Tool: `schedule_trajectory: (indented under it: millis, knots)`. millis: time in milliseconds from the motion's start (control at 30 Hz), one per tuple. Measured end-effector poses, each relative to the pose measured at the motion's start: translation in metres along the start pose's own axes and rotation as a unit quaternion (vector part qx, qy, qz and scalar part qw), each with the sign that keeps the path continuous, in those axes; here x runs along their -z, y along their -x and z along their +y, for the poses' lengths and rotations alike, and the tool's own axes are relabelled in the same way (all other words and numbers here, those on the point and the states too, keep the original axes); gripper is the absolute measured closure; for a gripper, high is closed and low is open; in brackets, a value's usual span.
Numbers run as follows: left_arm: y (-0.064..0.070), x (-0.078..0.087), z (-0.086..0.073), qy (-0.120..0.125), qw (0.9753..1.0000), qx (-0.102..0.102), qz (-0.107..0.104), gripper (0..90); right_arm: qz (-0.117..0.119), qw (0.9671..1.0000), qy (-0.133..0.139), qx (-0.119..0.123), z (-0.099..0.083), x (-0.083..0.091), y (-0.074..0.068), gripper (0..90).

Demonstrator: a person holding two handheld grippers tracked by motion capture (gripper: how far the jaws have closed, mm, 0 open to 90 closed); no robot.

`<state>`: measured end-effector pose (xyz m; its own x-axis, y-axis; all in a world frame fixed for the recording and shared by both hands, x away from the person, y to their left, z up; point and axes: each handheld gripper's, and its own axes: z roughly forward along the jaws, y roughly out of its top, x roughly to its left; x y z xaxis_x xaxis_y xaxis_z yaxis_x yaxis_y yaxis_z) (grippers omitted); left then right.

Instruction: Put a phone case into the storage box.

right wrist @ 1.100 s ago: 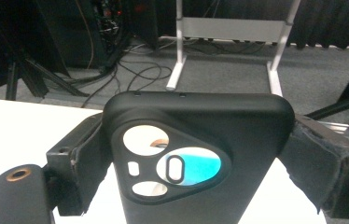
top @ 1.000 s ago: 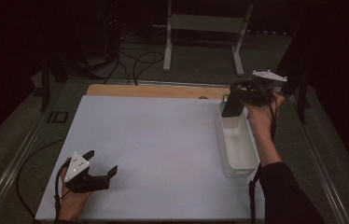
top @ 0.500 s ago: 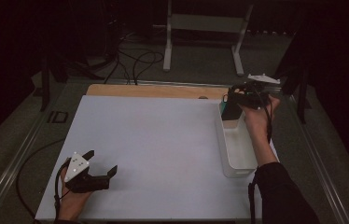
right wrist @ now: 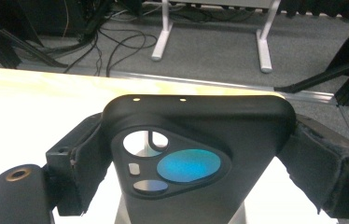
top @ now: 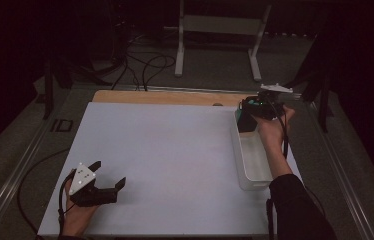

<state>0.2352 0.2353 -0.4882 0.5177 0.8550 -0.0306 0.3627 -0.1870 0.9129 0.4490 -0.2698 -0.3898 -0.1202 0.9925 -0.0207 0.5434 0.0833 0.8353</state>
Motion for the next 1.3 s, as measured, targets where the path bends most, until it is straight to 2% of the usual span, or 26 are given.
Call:
schedule_trajectory:
  millis: [700,833,1000,1200,1300]
  knots:
    - [0.0,0.0,0.0,0.002,1.0,0.001,0.0,0.2,-0.021,0.9991,-0.036,0.002,-0.014,-0.026,-0.004,12.9]
    - [-0.001,0.001,0.0,0.001,1.0,0.002,0.0,0.2,-0.024,0.9992,-0.032,-0.001,-0.015,-0.029,-0.005,12.8]
    - [0.0,0.001,0.0,0.001,1.0,0.003,0.0,0.2,-0.018,0.9992,-0.036,0.005,-0.013,-0.034,-0.005,12.4]
    - [-0.001,0.001,0.0,0.002,1.0,0.004,0.0,0.2,-0.017,0.9991,-0.035,-0.016,-0.012,-0.038,0.001,11.5]
    - [-0.001,0.001,0.0,0.002,1.0,0.003,0.0,0.2,-0.009,0.999,-0.042,-0.011,-0.01,-0.041,0.002,11.0]
